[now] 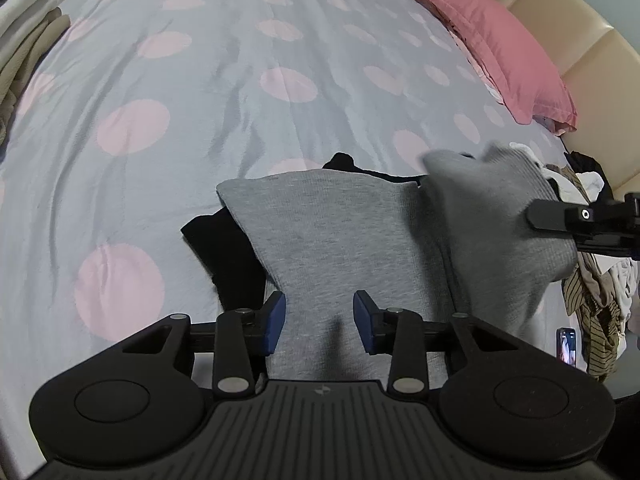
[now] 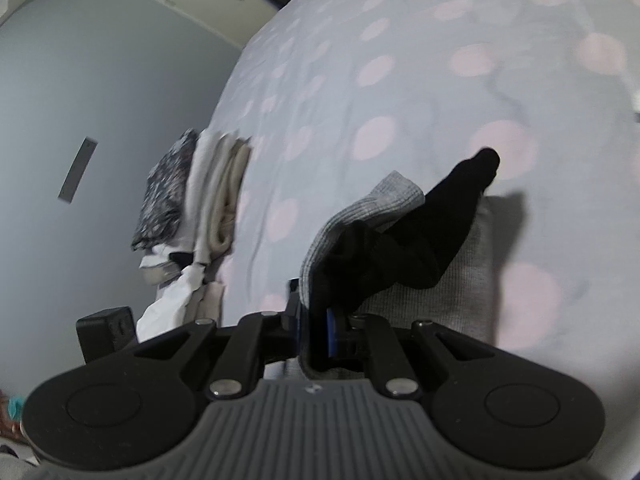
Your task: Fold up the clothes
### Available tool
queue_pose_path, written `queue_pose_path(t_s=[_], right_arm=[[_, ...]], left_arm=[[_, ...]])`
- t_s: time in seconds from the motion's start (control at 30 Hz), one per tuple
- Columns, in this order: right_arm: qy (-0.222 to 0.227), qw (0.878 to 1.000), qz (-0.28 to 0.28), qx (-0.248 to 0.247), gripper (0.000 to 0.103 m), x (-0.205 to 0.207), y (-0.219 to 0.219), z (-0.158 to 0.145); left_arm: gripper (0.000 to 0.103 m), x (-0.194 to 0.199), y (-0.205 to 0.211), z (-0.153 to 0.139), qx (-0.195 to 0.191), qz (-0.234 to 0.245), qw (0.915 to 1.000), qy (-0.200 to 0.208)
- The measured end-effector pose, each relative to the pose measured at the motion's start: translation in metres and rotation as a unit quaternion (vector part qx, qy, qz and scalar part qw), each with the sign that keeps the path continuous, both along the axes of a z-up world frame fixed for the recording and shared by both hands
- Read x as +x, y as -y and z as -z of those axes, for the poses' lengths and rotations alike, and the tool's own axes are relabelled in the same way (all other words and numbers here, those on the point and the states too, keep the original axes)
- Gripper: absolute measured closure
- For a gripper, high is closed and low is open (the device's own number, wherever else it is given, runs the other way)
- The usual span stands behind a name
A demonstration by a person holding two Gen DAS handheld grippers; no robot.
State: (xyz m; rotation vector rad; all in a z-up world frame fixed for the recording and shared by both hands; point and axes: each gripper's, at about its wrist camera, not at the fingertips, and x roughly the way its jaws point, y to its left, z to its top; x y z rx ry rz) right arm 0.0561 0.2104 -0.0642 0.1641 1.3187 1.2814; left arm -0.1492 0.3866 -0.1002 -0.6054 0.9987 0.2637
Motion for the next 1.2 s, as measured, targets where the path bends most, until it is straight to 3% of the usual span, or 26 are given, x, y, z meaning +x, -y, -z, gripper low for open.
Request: queue_pose_path(t_s=[0.17, 0.43, 0.57, 0.67, 0.87, 1.0, 1.2], right_arm=[[0.010, 0.999, -0.035, -0.017, 0.090, -0.026, -0.039, 0.009], [0.048, 0.994, -0.063, -0.072, 0.090, -0.051, -0.083, 0.049], [0.057, 0.993, -0.073, -0.080, 0.079, -0.058, -0.089, 0.054], [0.071, 0.993, -0.071, -0.065, 0.065, -0.056, -0.085, 0.040], [0.105, 0.992, -0.061, -0.045, 0.060, -0.041, -0.052, 0.012], [0.147, 0.985, -0.059, -0.072, 0.052, -0.036, -0.026, 0.015], [0.167, 0.979, -0.063, -0.103, 0.054, -0.032, 0.005, 0.036]], left_arm=[[0.070, -0.004, -0.005, 0.000, 0.004, -0.009, 0.9999, -0.005], [0.070, -0.012, -0.014, 0.005, 0.011, -0.031, 0.9989, -0.032], [0.070, -0.014, -0.017, 0.006, 0.014, -0.038, 0.9982, -0.045], [0.070, -0.018, -0.017, 0.005, 0.013, -0.039, 0.9982, -0.043], [0.070, -0.023, -0.012, -0.004, 0.014, -0.040, 0.9986, -0.032], [0.070, -0.029, -0.007, -0.011, 0.017, -0.039, 0.9987, -0.027], [0.070, -0.040, 0.001, -0.016, 0.019, -0.039, 0.9987, -0.027]])
